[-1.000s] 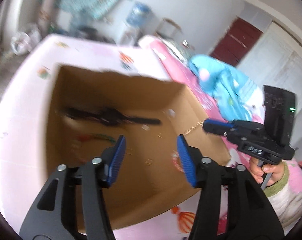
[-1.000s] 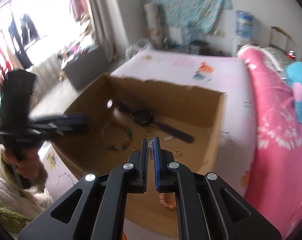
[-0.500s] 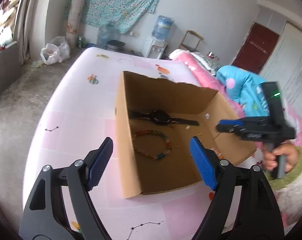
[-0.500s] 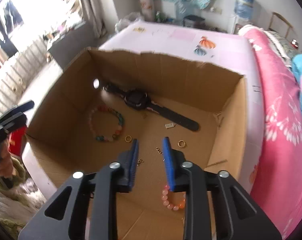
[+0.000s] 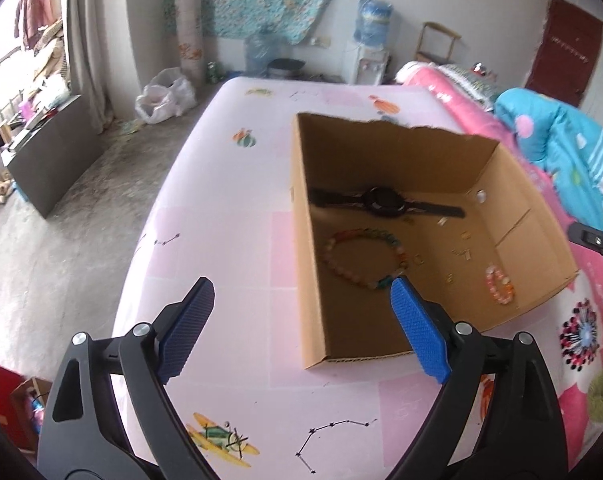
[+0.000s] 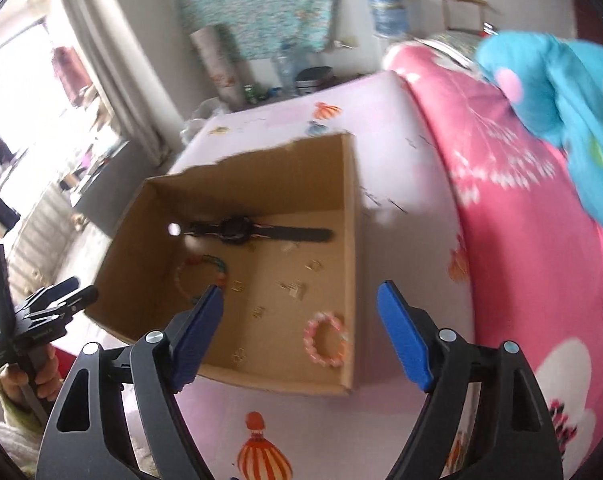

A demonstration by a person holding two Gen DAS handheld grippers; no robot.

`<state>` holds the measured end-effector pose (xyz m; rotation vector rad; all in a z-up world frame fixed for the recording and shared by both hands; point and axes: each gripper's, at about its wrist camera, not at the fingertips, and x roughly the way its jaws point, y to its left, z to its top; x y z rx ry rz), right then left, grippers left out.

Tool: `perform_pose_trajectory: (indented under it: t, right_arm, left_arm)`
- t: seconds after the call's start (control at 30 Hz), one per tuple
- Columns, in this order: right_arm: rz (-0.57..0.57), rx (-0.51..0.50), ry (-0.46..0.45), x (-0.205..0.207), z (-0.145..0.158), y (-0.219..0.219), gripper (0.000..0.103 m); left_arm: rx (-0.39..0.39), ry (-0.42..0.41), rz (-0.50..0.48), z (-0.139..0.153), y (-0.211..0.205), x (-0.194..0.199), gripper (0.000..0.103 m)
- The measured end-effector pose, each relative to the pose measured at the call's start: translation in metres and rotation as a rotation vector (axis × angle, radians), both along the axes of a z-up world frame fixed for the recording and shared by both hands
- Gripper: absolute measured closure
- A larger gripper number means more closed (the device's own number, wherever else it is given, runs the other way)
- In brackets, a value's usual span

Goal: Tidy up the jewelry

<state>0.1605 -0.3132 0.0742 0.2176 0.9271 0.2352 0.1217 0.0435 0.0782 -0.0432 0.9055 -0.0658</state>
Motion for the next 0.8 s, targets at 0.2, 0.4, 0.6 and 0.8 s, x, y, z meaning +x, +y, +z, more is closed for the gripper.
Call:
perform_pose_trajectory:
  t: [0.2, 0.4, 0.6, 0.8]
  right_arm:
    - [-0.083, 0.071, 0.097, -0.003, -0.033, -0.023, 0.023]
    - [-0.092, 0.16, 0.149, 0.0, -0.05, -0.032, 0.023]
    - [-0.067, 0.238, 0.176, 0.004, -0.056, -0.03, 0.023]
    - [-0.019, 0.293, 0.187, 0.005, -0.056, -0.016, 0.021]
  left_arm:
    - [0.021, 0.035, 0.024, -0.007, 0.0, 0.001, 0.016]
    - [0.018, 0.062, 0.025, -0.013, -0.003, 0.005, 0.016]
    - [-0.02, 0.106, -0.002, -0.021, -0.009, 0.014, 0.016]
    - [-0.173, 0.173, -0.086, -0.03, -0.017, 0.016, 0.016]
